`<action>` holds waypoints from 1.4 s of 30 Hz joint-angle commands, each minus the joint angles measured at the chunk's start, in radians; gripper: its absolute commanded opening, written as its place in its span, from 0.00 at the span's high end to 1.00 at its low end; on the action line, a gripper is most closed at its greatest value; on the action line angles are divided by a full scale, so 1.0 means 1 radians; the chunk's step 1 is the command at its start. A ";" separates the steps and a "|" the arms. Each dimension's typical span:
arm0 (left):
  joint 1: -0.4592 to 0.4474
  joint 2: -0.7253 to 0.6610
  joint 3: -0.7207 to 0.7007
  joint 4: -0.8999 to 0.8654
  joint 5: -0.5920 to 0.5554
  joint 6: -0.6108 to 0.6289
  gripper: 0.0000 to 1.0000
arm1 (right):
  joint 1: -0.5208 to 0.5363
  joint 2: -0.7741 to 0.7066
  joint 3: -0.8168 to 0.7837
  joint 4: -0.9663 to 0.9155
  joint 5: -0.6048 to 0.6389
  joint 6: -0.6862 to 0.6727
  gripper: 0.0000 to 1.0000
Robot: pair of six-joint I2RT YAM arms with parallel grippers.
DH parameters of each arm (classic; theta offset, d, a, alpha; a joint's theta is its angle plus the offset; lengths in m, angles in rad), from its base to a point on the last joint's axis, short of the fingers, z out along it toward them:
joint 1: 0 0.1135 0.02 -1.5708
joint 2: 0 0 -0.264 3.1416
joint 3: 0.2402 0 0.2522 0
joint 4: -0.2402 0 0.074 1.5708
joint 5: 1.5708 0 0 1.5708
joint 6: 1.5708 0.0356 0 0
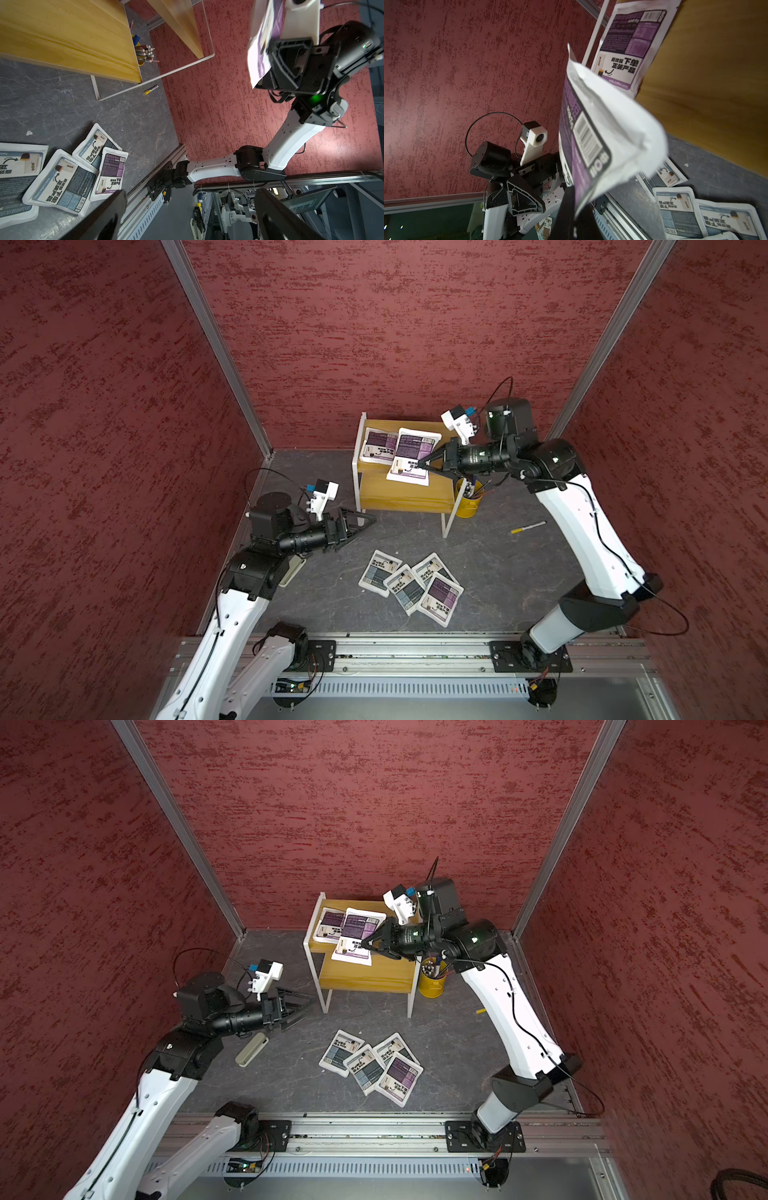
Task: Place the bagged coffee beans on the shelf by color
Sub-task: Place the bagged coffee beans on the shelf.
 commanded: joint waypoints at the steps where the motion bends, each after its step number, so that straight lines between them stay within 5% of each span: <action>1: -0.065 0.003 -0.010 -0.014 -0.071 0.055 0.00 | -0.036 0.083 0.133 -0.099 -0.074 -0.045 0.95; 6: -0.105 -0.008 -0.025 -0.063 -0.118 0.087 0.00 | -0.069 0.195 0.257 -0.138 -0.112 -0.049 0.95; 24: -0.094 -0.048 -0.073 -0.088 -0.121 0.094 0.00 | -0.198 0.336 0.308 -0.126 -0.236 -0.035 0.95; 42: -0.046 -0.052 -0.081 -0.130 -0.082 0.118 0.00 | -0.220 0.447 0.395 -0.175 -0.309 -0.063 0.94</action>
